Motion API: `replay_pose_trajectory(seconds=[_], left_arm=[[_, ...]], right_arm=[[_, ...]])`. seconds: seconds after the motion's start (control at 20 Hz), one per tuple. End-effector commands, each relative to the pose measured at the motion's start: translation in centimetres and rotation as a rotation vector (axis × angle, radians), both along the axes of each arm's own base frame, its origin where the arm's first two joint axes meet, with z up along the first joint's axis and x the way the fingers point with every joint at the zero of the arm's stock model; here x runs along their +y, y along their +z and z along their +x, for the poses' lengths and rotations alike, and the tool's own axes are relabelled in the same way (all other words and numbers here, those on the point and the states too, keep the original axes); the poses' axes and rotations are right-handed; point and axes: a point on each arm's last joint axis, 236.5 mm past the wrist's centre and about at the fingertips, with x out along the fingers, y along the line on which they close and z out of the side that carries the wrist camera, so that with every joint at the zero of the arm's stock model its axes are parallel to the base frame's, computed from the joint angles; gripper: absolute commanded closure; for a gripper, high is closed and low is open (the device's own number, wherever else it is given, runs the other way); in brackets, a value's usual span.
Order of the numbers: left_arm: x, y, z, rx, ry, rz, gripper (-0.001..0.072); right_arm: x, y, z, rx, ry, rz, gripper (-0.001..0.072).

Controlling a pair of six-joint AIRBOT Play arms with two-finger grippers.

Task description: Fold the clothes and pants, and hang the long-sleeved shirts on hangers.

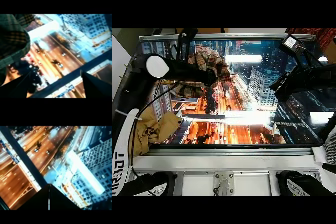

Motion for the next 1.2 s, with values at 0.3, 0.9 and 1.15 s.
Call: replay_pose_trajectory(seconds=[0.3,0.9,1.15], left_arm=[[28.1,-7.8,-2.8,0.357,0.636,0.391,-0.0008],[40.8,-25.1,-16.6,0.726,0.937,0.400,-0.0008],[39.2,-26.8,-17.6,0.766,0.931,0.398,0.0209]], right_arm=[[0.0,0.0,0.0,0.000,0.001,0.000,0.0694],[0.0,0.0,0.0,0.000,0.001,0.000,0.0694],[0.0,0.0,0.0,0.000,0.001,0.001,0.0694]])
